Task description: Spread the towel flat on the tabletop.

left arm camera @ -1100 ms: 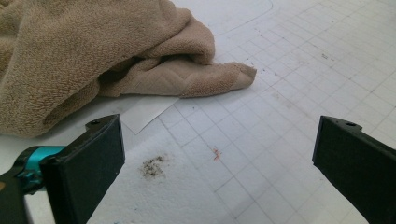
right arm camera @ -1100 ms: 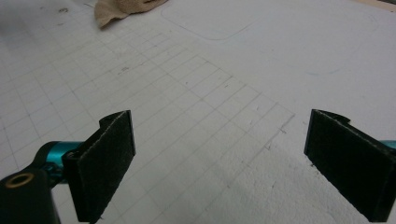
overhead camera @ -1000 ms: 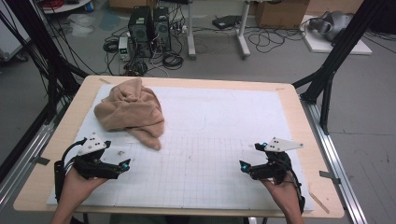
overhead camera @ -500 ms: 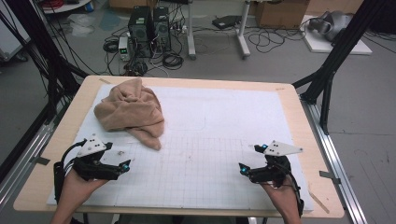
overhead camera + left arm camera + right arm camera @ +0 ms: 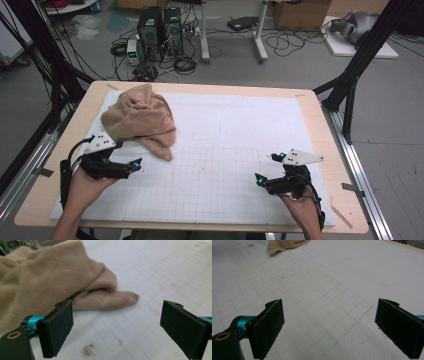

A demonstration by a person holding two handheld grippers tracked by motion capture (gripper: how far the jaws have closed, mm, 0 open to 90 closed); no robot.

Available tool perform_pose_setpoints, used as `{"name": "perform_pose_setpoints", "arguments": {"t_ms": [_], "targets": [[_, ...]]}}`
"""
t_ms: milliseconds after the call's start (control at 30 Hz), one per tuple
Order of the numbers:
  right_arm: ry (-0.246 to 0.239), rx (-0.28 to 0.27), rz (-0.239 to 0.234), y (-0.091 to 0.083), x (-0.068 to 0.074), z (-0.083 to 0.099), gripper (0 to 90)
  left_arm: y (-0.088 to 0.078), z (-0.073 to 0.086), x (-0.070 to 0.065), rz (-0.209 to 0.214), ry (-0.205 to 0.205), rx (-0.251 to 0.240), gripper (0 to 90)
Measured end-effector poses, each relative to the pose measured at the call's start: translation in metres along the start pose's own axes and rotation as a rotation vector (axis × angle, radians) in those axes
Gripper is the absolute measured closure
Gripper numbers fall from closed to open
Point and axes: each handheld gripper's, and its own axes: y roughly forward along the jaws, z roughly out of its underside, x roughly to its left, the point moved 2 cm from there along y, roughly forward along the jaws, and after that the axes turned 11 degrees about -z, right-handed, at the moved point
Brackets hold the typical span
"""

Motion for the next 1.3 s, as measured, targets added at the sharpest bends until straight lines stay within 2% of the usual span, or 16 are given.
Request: {"name": "perform_pose_setpoints", "arguments": {"t_ms": [33,67,100,233,300,400,467,567,633,700,833,967,1033,1300], "targets": [[-0.006,-0.001,-0.001,0.0,0.0,-0.002,7.8,0.005,-0.005,0.007,-0.003,-0.014,0.007,12.0],[-0.01,0.001,-0.002,0.001,-0.001,-0.003,7.8,0.005,-0.005,0.007,-0.003,-0.014,0.007,12.5],[-0.011,0.002,-0.002,0.001,-0.001,-0.005,7.8,0.015,-0.016,0.018,-0.019,-0.029,0.006,13.5],[-0.025,0.005,-0.007,0.005,-0.003,-0.01,7.9,0.036,-0.037,0.035,-0.064,-0.027,-0.003,17.2],[-0.027,0.008,-0.015,0.008,-0.005,-0.012,7.9,0.051,-0.042,0.042,-0.031,-0.073,0.008,18.2],[-0.025,0.009,-0.028,0.014,-0.006,-0.013,7.9,0.073,-0.042,0.05,-0.041,-0.09,0.035,19.5],[-0.023,0.008,-0.036,0.017,-0.007,-0.014,7.9,0.088,-0.038,0.055,-0.066,-0.095,0.084,20.0],[-0.019,0.007,-0.047,0.021,-0.007,-0.014,7.9,0.107,-0.028,0.059,-0.068,-0.114,0.152,21.1],[-0.024,0.007,-0.055,0.023,-0.007,-0.015,7.9,0.117,-0.024,0.058,-0.109,-0.093,0.187,20.9],[-0.02,0.004,-0.057,0.024,-0.008,-0.016,7.9,0.123,-0.022,0.056,-0.139,-0.081,0.19,22.8],[-0.016,-0.007,-0.052,0.024,-0.01,-0.017,7.9,0.131,-0.017,0.052,-0.152,-0.05,0.198,29.1],[-0.007,-0.005,-0.053,0.025,-0.011,-0.018,7.9,0.133,-0.016,0.053,-0.145,-0.073,0.2,39.3],[-0.005,-0.009,-0.056,0.025,-0.01,-0.018,7.9,0.132,-0.015,0.056,-0.126,-0.086,0.196,44.2],[0.01,-0.014,-0.058,0.023,-0.011,-0.016,7.9,0.128,-0.017,0.054,-0.109,-0.067,0.191,59.4]]}}
